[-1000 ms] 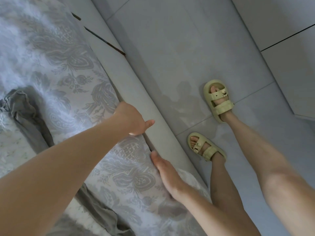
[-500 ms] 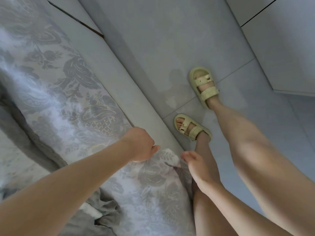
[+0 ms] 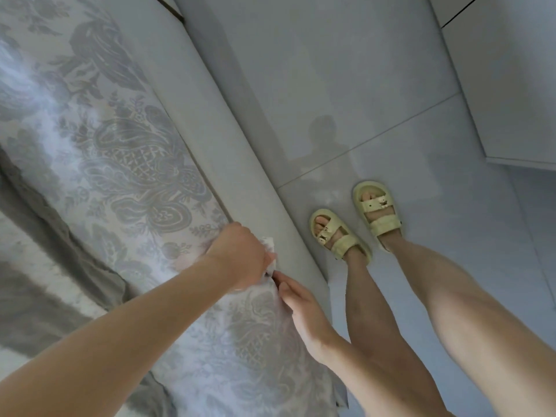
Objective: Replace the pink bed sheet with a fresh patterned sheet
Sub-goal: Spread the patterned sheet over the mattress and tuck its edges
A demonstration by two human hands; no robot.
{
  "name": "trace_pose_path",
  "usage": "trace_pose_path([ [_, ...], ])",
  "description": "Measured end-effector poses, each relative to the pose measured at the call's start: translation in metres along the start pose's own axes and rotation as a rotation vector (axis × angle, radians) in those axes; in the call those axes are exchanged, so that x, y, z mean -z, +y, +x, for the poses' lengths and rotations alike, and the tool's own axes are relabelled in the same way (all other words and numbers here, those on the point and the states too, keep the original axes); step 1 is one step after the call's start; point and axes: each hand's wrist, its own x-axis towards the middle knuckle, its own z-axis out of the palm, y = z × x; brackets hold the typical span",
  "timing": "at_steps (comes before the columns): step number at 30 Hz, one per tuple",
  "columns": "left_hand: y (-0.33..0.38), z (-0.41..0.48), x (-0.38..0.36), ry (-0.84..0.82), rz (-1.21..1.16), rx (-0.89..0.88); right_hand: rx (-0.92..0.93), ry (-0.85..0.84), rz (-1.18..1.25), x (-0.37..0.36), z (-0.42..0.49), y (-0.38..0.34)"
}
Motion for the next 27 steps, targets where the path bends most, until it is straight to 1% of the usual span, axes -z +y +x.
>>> trace_pose_path([
  [2, 0.005, 0.004, 0.003, -0.078, -0.007, 0.046, 0.012, -0.046, 0.011, -0.004, -0.002, 0.006],
  [3, 0.006, 0.005, 0.005, -0.106, -0.024, 0.065, 0.024, -0.104, 0.001, -0.009, 0.0, 0.01],
  [6, 0.005, 0.0, 0.009, -0.153, -0.055, 0.124, 0.044, -0.249, -0.121, -0.026, 0.005, 0.008],
  [8, 0.003, -0.001, 0.012, -0.102, -0.122, 0.181, -0.012, -0.299, -0.095, -0.026, 0.02, 0.002],
  [9, 0.005, 0.0, 0.011, -0.039, -0.154, 0.191, -0.05, -0.313, -0.068, -0.023, 0.027, 0.003],
  [11, 0.012, 0.003, 0.008, 0.09, -0.215, 0.163, -0.103, -0.365, -0.115, -0.011, 0.034, 0.008],
  [12, 0.02, 0.002, 0.005, 0.091, -0.225, 0.146, -0.129, -0.373, -0.121, -0.003, 0.033, 0.016],
  [14, 0.029, 0.003, -0.003, -0.032, -0.119, 0.109, -0.188, -0.364, -0.099, 0.014, 0.023, 0.033],
  [16, 0.044, 0.004, -0.014, -0.115, 0.021, 0.088, -0.264, -0.321, -0.067, 0.034, -0.002, 0.055],
  [17, 0.053, 0.005, -0.018, -0.127, 0.031, 0.074, -0.269, -0.239, -0.044, 0.044, -0.017, 0.066],
  [18, 0.063, 0.008, -0.021, -0.131, 0.029, 0.053, -0.227, -0.115, 0.003, 0.054, -0.031, 0.077],
  [20, 0.09, 0.008, -0.029, -0.079, 0.009, -0.01, -0.052, 0.179, 0.079, 0.076, -0.047, 0.107],
  [21, 0.106, 0.006, -0.035, -0.052, -0.016, -0.036, 0.014, 0.282, 0.094, 0.085, -0.059, 0.12],
  [22, 0.114, 0.002, -0.041, -0.016, -0.046, -0.043, 0.037, 0.33, 0.103, 0.088, -0.069, 0.128],
  [23, 0.118, -0.001, -0.045, 0.025, -0.071, -0.046, 0.027, 0.329, 0.101, 0.089, -0.076, 0.137],
  [25, 0.133, -0.007, -0.051, 0.112, -0.086, -0.075, 0.008, 0.231, 0.122, 0.086, -0.093, 0.156],
  [27, 0.145, -0.008, -0.057, 0.132, -0.08, -0.104, 0.021, 0.145, 0.158, 0.072, -0.103, 0.164],
])
